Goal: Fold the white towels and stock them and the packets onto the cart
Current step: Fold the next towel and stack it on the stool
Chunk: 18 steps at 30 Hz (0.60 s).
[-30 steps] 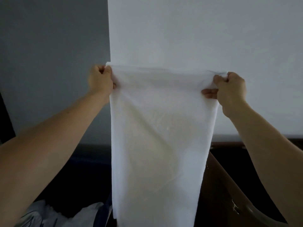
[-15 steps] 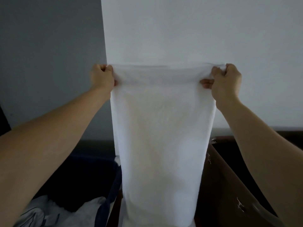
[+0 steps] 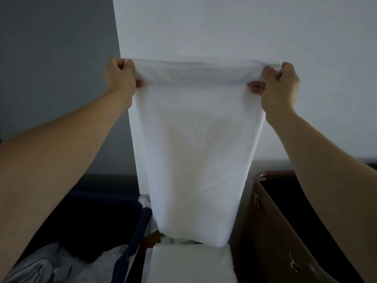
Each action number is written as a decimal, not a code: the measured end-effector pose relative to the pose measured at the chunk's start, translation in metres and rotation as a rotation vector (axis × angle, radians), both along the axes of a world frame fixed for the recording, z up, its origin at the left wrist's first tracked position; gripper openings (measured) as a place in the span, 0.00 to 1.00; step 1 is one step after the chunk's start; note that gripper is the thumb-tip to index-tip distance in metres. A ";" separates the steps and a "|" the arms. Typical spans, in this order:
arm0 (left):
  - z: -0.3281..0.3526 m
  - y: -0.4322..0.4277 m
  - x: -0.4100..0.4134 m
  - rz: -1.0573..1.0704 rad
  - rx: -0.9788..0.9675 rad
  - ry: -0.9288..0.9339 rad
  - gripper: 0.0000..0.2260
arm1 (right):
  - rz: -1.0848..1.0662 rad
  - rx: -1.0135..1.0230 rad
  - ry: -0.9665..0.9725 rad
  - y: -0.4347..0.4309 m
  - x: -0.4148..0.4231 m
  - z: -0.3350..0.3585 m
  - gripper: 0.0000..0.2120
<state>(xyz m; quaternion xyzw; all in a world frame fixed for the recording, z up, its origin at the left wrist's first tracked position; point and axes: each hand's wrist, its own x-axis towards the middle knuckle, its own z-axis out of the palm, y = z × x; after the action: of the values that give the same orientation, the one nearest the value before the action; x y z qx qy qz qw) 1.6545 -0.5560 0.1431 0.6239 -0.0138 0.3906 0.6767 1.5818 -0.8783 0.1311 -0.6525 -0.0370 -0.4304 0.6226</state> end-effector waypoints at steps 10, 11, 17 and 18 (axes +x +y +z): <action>-0.032 -0.002 -0.082 0.081 0.011 0.002 0.08 | 0.104 -0.019 0.022 -0.011 -0.055 -0.029 0.08; -0.039 -0.001 -0.092 0.076 0.018 0.012 0.08 | 0.106 -0.024 0.037 -0.012 -0.066 -0.035 0.08; -0.086 0.006 -0.170 0.044 0.048 0.092 0.06 | 0.107 -0.037 0.132 -0.012 -0.141 -0.079 0.05; -0.096 0.008 -0.185 0.046 0.049 0.111 0.05 | 0.111 -0.038 0.156 -0.011 -0.154 -0.087 0.04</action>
<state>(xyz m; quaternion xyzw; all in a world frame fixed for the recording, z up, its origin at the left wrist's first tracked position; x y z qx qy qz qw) 1.4691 -0.5483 0.0474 0.6611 0.0284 0.3704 0.6519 1.4276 -0.8894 0.0438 -0.6927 -0.0327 -0.3422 0.6340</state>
